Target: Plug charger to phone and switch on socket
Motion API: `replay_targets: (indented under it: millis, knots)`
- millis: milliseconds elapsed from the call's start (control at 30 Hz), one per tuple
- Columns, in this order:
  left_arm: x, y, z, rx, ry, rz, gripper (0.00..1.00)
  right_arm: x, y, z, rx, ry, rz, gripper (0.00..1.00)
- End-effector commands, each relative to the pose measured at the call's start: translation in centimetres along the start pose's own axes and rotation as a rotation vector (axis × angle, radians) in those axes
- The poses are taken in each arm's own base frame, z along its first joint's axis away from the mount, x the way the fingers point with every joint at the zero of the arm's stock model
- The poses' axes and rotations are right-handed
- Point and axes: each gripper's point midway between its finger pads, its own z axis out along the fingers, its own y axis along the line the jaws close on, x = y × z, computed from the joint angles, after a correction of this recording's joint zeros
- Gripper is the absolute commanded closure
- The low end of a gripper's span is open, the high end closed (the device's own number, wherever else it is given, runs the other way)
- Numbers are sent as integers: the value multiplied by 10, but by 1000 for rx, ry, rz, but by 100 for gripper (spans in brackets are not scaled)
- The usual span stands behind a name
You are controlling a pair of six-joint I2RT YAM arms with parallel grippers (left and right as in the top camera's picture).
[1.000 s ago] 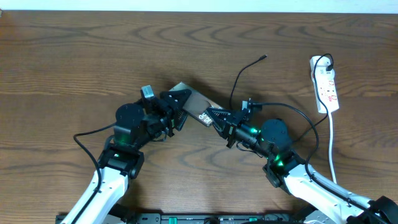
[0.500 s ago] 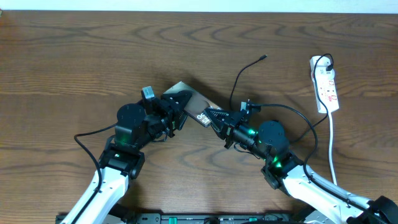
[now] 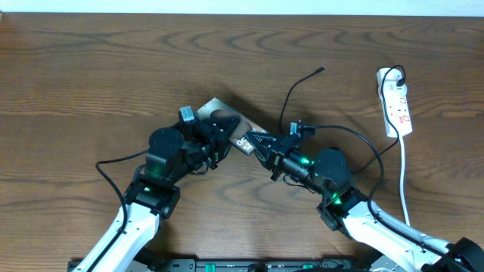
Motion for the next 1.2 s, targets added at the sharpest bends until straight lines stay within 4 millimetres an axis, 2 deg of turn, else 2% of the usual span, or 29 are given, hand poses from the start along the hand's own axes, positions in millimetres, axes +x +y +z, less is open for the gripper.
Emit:
replay_targets:
  millis: [0,433,567,733,800,967,1067,1167]
  knots:
    - [1,-1,3,-2,11,13,80,6,13,1,-39,13,-2,99]
    - [1,-1,3,-1,11,13,92,3,12,2,-37,-4,0,98]
    - [1,-1,3,-2,11,12,92,2,10,2,-26,-7,4,90]
    - [1,0,3,-4,10,12,92,1,2,2,7,-7,11,74]
    - [-2,13,2,-55,-2,-15,92,0,-4,2,29,-9,18,67]
    - [-6,49,-3,-197,-33,-86,92,-3,-8,1,47,-21,-14,58]
    - [-7,72,-9,-292,-48,-132,92,-16,-10,-1,63,-65,-169,50]
    - [-6,88,-14,-358,-55,-165,92,-40,-13,-6,98,-157,-361,47]
